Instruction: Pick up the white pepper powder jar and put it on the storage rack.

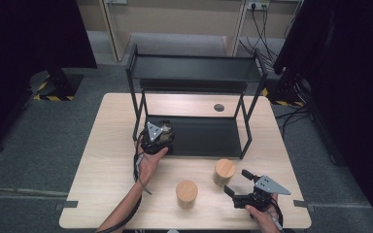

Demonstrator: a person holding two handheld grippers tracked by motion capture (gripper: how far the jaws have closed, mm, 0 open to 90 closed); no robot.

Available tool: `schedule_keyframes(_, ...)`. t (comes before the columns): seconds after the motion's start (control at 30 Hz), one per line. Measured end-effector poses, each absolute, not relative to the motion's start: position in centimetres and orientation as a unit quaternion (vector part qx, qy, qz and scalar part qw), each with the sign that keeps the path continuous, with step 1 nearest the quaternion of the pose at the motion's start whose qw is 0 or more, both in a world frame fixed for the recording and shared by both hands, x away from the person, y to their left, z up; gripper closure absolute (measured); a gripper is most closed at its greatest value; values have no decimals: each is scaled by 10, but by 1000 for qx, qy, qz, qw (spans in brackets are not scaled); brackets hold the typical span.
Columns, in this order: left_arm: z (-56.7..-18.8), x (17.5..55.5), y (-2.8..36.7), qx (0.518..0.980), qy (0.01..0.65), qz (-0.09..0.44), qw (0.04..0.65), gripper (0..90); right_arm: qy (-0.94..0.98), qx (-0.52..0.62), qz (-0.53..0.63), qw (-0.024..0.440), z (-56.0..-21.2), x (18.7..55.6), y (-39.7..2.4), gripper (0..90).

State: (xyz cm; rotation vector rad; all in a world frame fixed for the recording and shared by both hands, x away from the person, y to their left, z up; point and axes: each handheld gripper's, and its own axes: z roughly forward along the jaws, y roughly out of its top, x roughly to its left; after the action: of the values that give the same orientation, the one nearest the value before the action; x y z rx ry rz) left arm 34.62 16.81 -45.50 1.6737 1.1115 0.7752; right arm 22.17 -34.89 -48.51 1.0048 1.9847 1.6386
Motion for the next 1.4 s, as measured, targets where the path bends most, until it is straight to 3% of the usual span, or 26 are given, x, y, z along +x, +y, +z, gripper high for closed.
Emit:
schedule_keyframes(0.5,-456,351,170,685,468,305,468,303,705,357,583,186,-485,222,-348,9)
schedule_keyframes(0.9,-443,328,162,679,479,298,470,48,705,357,583,186,-485,222,-348,9)
schedule_keyframes(1.4,-437,295,172,680,460,290,493,45,704,358,584,187,-485,221,-348,9)
